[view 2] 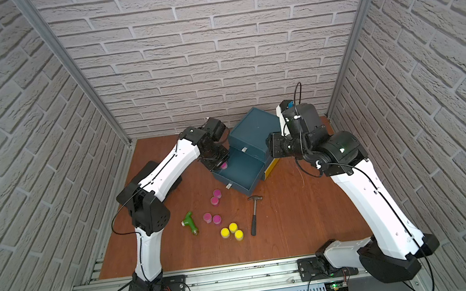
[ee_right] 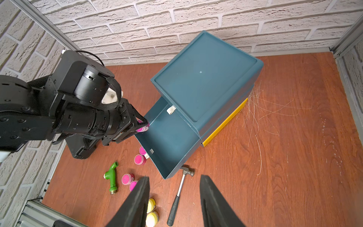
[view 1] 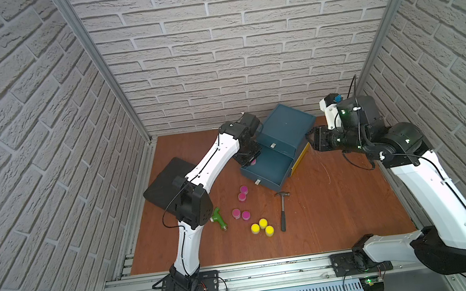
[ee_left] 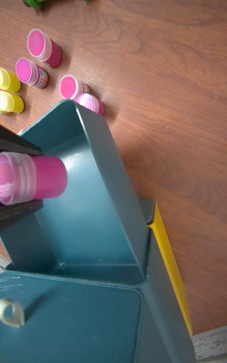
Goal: Put the paint cans in the drawer according to color
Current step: Place the paint can in the drawer.
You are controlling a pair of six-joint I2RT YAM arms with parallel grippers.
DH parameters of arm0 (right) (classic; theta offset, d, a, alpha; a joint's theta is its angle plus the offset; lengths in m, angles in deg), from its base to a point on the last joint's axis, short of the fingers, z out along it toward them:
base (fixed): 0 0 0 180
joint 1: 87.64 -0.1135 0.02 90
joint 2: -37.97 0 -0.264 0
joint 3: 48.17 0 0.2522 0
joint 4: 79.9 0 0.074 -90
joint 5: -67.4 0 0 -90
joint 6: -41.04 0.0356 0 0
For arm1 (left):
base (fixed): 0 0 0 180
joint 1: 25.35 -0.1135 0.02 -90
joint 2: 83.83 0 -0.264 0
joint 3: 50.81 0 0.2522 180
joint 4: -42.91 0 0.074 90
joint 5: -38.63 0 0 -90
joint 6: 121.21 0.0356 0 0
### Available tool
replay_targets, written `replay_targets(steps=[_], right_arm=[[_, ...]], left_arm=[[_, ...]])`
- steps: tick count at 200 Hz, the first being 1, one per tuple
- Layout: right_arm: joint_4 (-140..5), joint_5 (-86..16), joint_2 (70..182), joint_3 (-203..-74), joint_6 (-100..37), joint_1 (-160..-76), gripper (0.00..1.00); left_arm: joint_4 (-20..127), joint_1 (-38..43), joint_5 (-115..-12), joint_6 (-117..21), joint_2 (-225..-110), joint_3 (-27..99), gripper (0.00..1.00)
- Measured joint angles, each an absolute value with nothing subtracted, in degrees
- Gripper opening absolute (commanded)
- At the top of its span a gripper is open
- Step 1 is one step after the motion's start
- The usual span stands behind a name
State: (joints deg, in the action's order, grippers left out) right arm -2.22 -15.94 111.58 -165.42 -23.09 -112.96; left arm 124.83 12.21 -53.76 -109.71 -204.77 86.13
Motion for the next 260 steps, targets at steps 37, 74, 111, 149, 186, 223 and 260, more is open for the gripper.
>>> replay_targets(steps=[37, 74, 111, 149, 186, 223, 260], right_arm=[[-4.36, -17.10, 111.09, -162.95, -23.51, -112.96, 0.48], [-5.74, -18.63, 109.87, -162.55, -24.38, -112.98, 0.48], [-5.98, -19.00, 109.13, -162.55, -24.43, -112.98, 0.48], [-6.00, -19.07, 109.15, -162.53, -24.47, -112.96, 0.48], [-6.15, -19.09, 109.15, -162.03, -24.58, -112.98, 0.48], [-6.39, -19.26, 109.26, -161.72, -24.60, -112.96, 0.48], [-6.46, -19.24, 109.28, -161.59, -24.64, -112.96, 0.48]], left_arm=[[124.87, 12.30, -53.46, -110.56, -207.00, 86.61, 0.24], [125.24, 12.30, -52.56, -112.22, -209.45, 86.65, 0.28], [126.34, 12.54, -51.93, -113.16, -210.56, 88.66, 0.33], [127.06, 12.65, -51.60, -113.77, -210.87, 89.49, 0.39], [127.45, 12.65, -51.82, -114.39, -212.14, 89.49, 0.36], [127.28, 12.65, -51.82, -114.84, -213.25, 89.49, 0.48], [127.19, 12.65, -51.90, -115.02, -213.25, 90.08, 0.51]])
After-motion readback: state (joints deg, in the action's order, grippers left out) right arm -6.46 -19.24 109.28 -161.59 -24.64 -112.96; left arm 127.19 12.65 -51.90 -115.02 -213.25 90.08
